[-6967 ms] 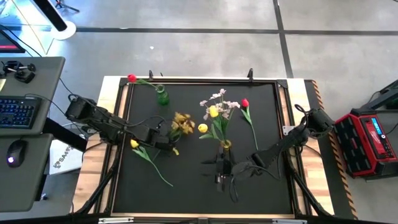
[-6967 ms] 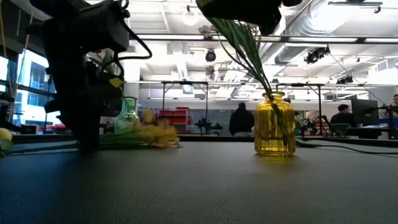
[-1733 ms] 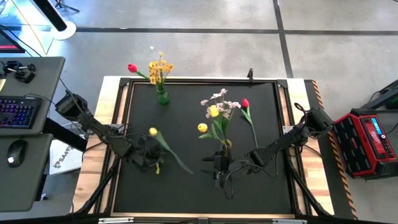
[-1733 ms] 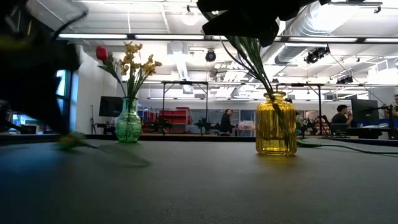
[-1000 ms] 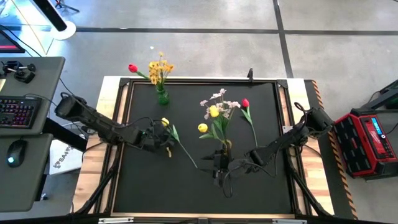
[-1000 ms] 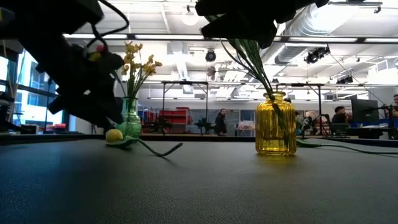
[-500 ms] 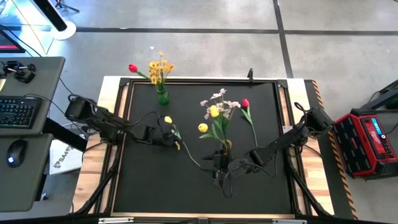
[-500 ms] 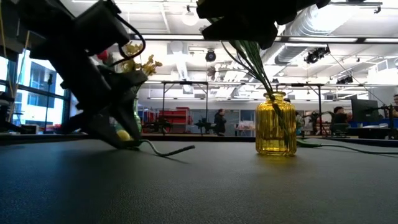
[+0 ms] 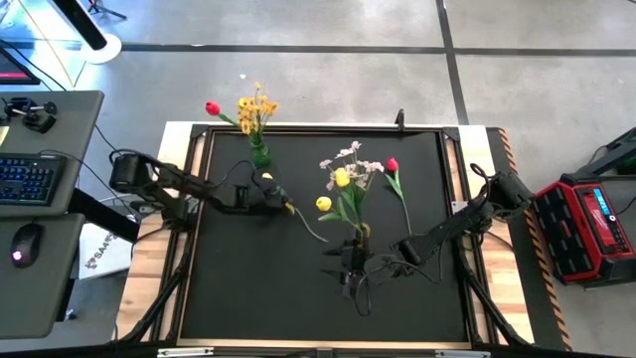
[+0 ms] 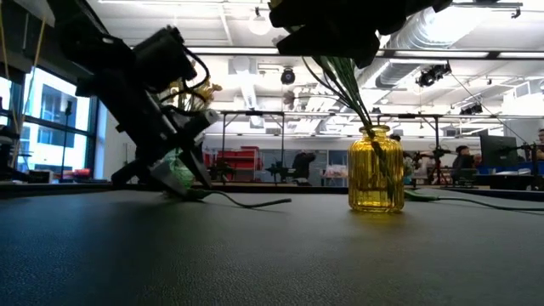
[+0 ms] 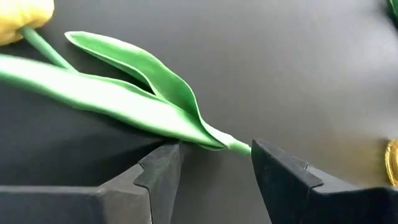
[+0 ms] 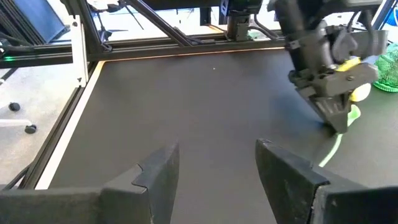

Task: Sort flowers into vase by color
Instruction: Put the yellow tulip into the yellow vase

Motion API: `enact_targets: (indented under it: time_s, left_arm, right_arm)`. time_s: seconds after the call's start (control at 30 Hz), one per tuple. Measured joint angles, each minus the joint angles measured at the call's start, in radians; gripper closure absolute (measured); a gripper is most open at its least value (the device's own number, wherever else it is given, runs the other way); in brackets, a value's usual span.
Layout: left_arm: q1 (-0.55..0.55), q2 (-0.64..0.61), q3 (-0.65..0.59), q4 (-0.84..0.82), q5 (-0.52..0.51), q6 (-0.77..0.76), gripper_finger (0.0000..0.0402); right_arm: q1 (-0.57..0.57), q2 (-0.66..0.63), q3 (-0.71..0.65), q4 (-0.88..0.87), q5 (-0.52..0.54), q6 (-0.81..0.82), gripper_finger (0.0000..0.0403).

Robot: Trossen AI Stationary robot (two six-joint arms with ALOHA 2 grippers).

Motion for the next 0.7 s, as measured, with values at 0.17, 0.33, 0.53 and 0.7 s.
enact_targets:
  time_s: [0.17,0.33,0.53,0.7]
  left_arm:
    - [0.072,0.000,0.001,-0.004,0.039,0.095,0.0226]
    - [0.100,-0.001,0.001,-0.027,0.056,0.167,0.0290]
    - [0.102,-0.001,-0.001,-0.030,0.048,0.270,0.0393]
    - [0.083,-0.016,-0.001,-0.045,0.098,0.354,0.0400]
  right_arm:
    - [0.000,0.000,0.000,0.000,0.000,0.000,0.0203]
    - [0.000,0.000,0.000,0.000,0.000,0.000,0.0203]
    - [0.000,0.000,0.000,0.001,0.000,0.000,0.0203]
    - [0.000,0.000,0.000,0.001,0.000,0.007,0.0203]
